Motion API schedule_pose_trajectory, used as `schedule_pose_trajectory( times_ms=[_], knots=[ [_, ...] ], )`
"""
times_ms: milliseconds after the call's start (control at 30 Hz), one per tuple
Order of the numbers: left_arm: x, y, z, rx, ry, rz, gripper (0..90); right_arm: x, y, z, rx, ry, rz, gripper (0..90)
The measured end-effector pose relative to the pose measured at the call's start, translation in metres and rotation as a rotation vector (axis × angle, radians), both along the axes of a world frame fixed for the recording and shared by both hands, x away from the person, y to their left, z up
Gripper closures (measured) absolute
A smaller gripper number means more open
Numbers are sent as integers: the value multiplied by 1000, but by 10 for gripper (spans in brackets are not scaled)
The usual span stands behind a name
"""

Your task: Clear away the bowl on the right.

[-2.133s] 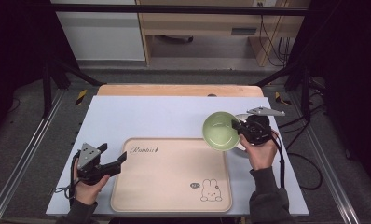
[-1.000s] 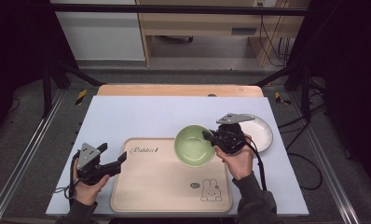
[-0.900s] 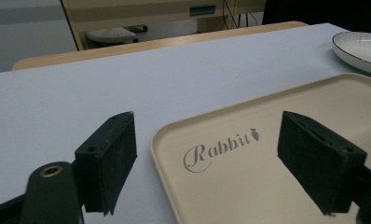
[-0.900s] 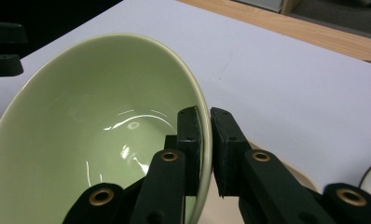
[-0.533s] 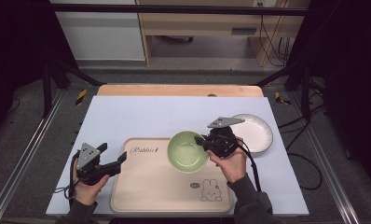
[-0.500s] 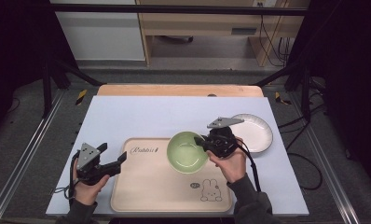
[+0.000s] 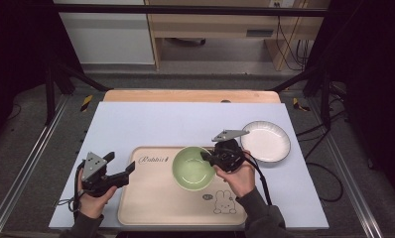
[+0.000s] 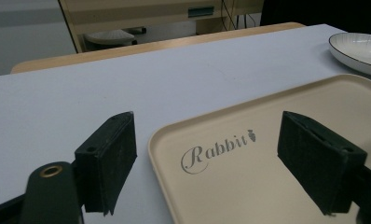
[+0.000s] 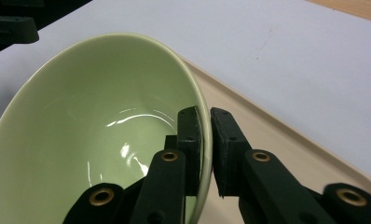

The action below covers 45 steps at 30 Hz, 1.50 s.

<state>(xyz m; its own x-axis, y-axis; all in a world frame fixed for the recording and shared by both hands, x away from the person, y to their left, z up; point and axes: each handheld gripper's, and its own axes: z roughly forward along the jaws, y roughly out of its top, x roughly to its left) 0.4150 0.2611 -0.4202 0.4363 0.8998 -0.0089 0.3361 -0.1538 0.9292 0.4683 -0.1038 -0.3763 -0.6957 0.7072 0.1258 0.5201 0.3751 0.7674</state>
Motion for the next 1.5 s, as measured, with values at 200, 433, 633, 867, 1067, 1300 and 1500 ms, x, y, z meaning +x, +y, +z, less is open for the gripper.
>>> schedule_pose_trajectory(
  times_ms=[200, 433, 633, 867, 1067, 1300, 1500],
  knots=[
    [0, 0, 0, -1, -1, 1, 192, 0, 4, -5, -6, 17, 7, 831],
    [0, 0, 0, 2, -2, -1, 192, 0, 10, -12, -21, 40, 20, 832],
    [0, 0, 0, -1, -3, 0, 192, 1, 12, -15, -21, 50, 27, 832],
    [0, 0, 0, 3, -1, -1, 192, 3, 16, -21, -33, 66, 36, 831],
    [0, -1, 0, 2, -1, -2, 192, 4, 20, -27, -48, 82, 37, 832],
    [0, 0, 0, 0, -2, -1, 192, 6, 26, -36, -69, 104, 51, 832],
    [0, -1, 0, 0, -2, -1, 192, 7, 29, -41, -74, 122, 54, 833]
  ],
)
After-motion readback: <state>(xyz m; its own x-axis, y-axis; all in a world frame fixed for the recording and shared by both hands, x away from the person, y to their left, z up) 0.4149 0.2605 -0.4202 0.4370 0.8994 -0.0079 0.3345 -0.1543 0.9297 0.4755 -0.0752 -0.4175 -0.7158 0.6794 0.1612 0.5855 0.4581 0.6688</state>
